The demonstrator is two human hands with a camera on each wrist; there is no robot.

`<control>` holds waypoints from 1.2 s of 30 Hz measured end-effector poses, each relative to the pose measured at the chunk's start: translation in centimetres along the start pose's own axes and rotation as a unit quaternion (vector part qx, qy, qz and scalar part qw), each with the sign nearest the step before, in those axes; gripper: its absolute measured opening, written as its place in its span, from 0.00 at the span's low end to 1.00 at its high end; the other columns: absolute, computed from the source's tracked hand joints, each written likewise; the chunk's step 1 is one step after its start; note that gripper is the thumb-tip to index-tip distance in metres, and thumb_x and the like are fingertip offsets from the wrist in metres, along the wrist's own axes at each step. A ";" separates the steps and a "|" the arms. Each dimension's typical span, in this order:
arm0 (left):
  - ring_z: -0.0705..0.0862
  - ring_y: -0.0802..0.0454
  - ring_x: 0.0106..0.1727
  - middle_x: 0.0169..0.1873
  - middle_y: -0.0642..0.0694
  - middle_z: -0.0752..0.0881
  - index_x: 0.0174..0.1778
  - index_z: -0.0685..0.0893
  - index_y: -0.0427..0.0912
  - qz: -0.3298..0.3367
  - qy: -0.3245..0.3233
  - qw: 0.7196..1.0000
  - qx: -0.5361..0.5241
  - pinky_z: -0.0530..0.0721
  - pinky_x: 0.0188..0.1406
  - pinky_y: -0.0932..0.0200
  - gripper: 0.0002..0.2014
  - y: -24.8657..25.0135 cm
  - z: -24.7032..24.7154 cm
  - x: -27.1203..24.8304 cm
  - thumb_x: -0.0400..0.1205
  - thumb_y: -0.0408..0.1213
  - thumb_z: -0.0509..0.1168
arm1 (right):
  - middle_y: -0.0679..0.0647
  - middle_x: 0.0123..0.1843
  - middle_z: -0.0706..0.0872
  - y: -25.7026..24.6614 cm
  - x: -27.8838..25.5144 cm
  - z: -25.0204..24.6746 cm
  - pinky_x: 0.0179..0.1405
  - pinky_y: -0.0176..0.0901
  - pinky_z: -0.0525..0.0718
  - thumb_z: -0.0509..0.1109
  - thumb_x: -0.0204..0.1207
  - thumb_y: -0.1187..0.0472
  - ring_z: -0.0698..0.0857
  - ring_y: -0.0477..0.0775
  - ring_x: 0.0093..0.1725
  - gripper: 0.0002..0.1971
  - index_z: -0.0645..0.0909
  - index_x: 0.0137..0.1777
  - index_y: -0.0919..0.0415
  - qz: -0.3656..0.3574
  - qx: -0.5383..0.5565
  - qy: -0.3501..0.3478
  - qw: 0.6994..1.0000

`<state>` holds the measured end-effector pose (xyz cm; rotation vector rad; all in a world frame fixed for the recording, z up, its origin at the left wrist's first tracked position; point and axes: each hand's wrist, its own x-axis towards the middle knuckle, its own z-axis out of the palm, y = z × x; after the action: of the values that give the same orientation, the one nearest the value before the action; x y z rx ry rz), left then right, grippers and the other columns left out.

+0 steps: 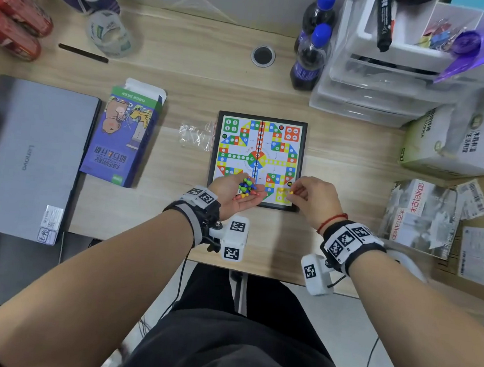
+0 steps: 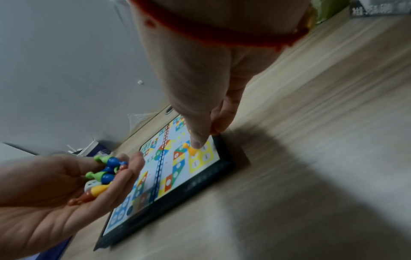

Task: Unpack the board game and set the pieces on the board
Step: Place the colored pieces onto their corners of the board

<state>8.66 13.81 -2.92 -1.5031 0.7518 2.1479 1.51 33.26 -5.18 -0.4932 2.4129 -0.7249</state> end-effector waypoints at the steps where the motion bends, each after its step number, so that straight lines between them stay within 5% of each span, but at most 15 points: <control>1: 0.90 0.40 0.42 0.37 0.32 0.90 0.45 0.78 0.35 0.001 0.001 1.000 0.000 0.90 0.48 0.47 0.10 -0.1 0.0 0.2 0.88 0.38 0.59 | 0.49 0.38 0.85 0.1 0.1 0.2 0.46 0.43 0.85 0.78 0.69 0.62 0.84 0.50 0.36 0.05 0.85 0.42 0.58 -0.002 0.000 -0.006 1.000; 7: 0.84 0.38 0.53 0.45 0.32 0.87 0.42 0.79 0.34 -0.009 -0.002 1.000 0.010 0.90 0.47 0.49 0.14 -0.1 0.2 0.5 0.89 0.38 0.58 | 0.48 0.40 0.84 0.3 0.6 0.9 0.46 0.40 0.84 0.77 0.69 0.65 0.82 0.47 0.36 0.05 0.86 0.44 0.58 -0.013 -0.001 -0.001 1.000; 17: 0.87 0.41 0.45 0.45 0.33 0.84 0.42 0.77 0.36 -0.019 0.001 1.000 0.007 0.90 0.43 0.51 0.13 -0.1 0.8 0.4 0.89 0.38 0.57 | 0.50 0.49 0.80 0.5 0.7 1.0 0.46 0.41 0.81 0.78 0.66 0.61 0.79 0.46 0.40 0.15 0.85 0.54 0.56 -0.029 -0.001 -0.009 1.000; 27: 0.82 0.38 0.52 0.43 0.33 0.84 0.43 0.78 0.34 -0.023 -0.008 1.000 -0.006 0.88 0.45 0.49 0.13 0.2 0.6 0.3 0.89 0.38 0.57 | 0.47 0.52 0.71 -0.4 0.6 1.1 0.47 0.38 0.77 0.78 0.68 0.56 0.75 0.44 0.47 0.12 0.85 0.51 0.52 -0.017 -0.031 -0.012 0.999; 33: 0.89 0.40 0.47 0.46 0.32 0.88 0.59 0.79 0.32 -0.008 -0.015 0.999 0.027 0.90 0.49 0.47 0.13 0.3 0.5 1.0 0.89 0.39 0.58 | 0.46 0.46 0.76 -4.0 0.6 -0.7 0.41 0.31 0.72 0.77 0.69 0.56 0.74 0.40 0.41 0.05 0.87 0.44 0.52 -0.103 0.017 0.074 0.992; 36: 0.89 0.44 0.34 0.40 0.36 0.86 0.63 0.78 0.32 0.012 -0.009 1.000 0.015 0.91 0.36 0.48 0.13 0.5 1.1 1.0 0.88 0.37 0.58 | 0.49 0.43 0.79 -6.6 0.4 -0.7 0.40 0.40 0.79 0.75 0.70 0.54 0.79 0.47 0.41 0.04 0.87 0.42 0.51 -0.157 -0.023 0.020 0.987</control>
<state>7.23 14.11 -3.46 -1.4645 0.7951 2.1558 1.93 28.15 -0.92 -0.8990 2.4197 -0.8181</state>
